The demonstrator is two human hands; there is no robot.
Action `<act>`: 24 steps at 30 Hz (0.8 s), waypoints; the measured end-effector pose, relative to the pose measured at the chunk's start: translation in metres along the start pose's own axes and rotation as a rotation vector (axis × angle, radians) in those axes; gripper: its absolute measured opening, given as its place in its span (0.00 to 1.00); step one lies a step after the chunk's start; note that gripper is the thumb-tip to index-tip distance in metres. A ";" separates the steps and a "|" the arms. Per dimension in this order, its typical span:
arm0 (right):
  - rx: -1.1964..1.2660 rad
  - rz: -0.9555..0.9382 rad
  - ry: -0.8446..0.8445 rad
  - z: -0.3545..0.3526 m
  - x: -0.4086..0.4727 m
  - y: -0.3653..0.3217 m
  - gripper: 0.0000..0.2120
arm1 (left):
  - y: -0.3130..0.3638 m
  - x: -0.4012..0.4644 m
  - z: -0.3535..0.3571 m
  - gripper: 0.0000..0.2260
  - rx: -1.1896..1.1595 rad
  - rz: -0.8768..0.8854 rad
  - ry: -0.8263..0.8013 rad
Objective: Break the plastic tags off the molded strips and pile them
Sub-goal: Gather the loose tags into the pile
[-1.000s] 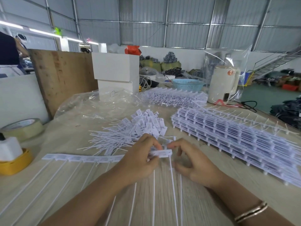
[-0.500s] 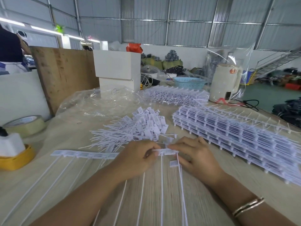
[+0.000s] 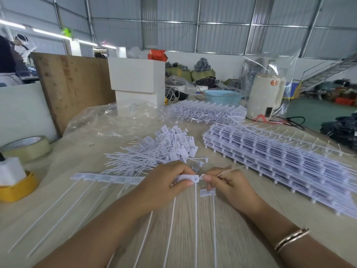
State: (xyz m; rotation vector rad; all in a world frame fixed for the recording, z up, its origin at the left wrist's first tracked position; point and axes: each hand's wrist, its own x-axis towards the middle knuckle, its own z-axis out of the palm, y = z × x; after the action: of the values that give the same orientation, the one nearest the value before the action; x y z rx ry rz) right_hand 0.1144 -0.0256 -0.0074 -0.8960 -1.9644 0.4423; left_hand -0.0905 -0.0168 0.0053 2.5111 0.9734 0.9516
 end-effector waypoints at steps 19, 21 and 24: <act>-0.313 0.090 -0.262 -0.021 -0.007 0.014 0.20 | -0.006 -0.004 0.003 0.13 0.070 -0.094 0.027; -0.315 0.034 -0.182 -0.019 -0.007 0.009 0.22 | -0.005 -0.004 0.006 0.14 0.069 -0.111 0.043; -0.361 -0.092 -0.173 -0.013 -0.008 0.002 0.25 | 0.001 -0.004 0.011 0.14 0.022 -0.112 0.073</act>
State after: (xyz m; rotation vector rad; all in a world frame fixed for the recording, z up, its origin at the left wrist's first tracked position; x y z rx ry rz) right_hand 0.1292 -0.0302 -0.0063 -1.0112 -2.2790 0.1134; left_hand -0.0846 -0.0200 -0.0046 2.4255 1.1398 1.0087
